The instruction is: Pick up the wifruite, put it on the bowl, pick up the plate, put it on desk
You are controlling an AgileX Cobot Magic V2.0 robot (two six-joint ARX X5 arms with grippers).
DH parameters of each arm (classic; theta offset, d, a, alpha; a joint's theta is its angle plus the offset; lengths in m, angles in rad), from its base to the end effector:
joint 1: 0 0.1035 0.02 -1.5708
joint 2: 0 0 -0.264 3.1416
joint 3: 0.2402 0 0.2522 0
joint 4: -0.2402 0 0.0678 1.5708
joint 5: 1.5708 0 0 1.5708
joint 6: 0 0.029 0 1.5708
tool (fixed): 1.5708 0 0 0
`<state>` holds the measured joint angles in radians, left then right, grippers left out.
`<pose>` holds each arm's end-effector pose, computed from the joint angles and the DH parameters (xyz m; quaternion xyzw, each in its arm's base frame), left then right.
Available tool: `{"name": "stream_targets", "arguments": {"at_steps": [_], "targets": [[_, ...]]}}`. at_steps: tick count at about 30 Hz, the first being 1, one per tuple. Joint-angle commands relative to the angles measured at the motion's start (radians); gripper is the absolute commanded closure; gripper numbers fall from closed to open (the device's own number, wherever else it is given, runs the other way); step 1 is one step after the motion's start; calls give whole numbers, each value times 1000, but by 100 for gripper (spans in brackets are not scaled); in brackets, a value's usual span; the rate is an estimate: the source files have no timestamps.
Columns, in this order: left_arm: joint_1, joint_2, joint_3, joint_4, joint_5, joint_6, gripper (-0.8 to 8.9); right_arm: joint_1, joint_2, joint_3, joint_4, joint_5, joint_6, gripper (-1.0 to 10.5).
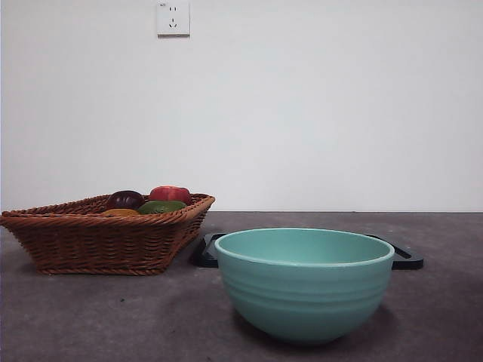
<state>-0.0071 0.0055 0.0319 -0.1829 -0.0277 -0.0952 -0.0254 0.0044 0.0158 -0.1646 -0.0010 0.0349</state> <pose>0.0949 0.0001 0.1563 -0.0461 0.0776 0.0140 0.9958 0.0959 -0.0024 0.1527 0.0184 0.0763 -0.0135 0.9968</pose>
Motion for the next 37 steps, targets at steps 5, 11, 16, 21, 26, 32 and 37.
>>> {"name": "stream_targets", "arguments": {"at_steps": [5,11,16,21,26,32,37], "targets": [[-1,0,-18,-8,35,-4,799,3,0,-1,8,-37,67,934],[-16,3,29,-19,43,-37,799,6,0,18,-14,-59,198,935],[-48,30,90,-24,46,-106,798,30,8,86,-35,-59,283,936],[-79,93,153,-35,46,-143,798,69,62,186,-86,-62,355,936],[-126,190,264,-62,47,-164,798,121,177,306,-187,-135,384,936],[-187,349,432,-153,100,-152,799,190,340,421,-208,-240,378,936],[-229,494,559,-200,196,-146,799,254,482,520,-234,-276,310,936]]}}
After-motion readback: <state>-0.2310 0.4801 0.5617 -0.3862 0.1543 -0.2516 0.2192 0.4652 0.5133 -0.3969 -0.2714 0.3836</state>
